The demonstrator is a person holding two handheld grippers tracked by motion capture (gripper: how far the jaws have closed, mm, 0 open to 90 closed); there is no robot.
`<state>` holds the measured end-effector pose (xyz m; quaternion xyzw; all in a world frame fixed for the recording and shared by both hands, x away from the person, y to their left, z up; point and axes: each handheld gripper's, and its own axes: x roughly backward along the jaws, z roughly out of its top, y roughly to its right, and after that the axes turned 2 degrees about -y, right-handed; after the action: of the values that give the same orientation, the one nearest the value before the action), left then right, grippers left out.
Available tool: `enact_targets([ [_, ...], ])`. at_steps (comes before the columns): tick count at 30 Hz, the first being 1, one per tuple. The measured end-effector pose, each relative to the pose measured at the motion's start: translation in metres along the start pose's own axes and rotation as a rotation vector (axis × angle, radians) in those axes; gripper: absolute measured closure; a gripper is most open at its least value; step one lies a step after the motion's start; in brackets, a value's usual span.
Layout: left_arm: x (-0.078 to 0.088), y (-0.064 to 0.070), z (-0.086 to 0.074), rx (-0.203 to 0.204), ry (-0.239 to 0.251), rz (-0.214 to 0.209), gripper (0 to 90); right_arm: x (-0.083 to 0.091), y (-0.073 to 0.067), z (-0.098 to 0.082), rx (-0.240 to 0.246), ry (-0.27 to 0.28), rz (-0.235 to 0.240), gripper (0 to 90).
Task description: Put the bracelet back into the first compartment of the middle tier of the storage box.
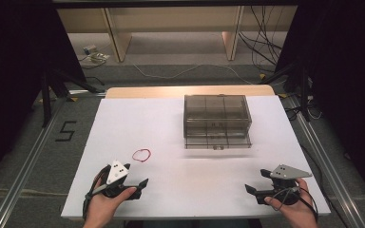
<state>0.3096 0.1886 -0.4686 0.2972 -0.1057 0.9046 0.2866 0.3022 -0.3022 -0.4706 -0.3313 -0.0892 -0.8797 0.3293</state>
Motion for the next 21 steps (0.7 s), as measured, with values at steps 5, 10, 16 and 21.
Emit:
enact_targets([
  [5,-0.004,-0.003,0.001,0.024,0.0,0.018,24.2,-0.001,0.0,0.0,0.003,0.001,0.002,16.8],
  [10,-0.009,-0.007,0.006,0.038,0.001,0.053,29.5,-0.002,-0.001,0.0,0.006,0.0,0.003,16.8],
  [16,-0.017,-0.015,0.01,0.053,-0.018,0.083,38.1,-0.003,-0.002,0.001,0.004,-0.006,0.005,16.8],
  [21,-0.031,-0.021,0.018,0.021,-0.037,0.078,48.1,-0.004,-0.002,0.001,0.005,-0.005,0.002,16.8],
])
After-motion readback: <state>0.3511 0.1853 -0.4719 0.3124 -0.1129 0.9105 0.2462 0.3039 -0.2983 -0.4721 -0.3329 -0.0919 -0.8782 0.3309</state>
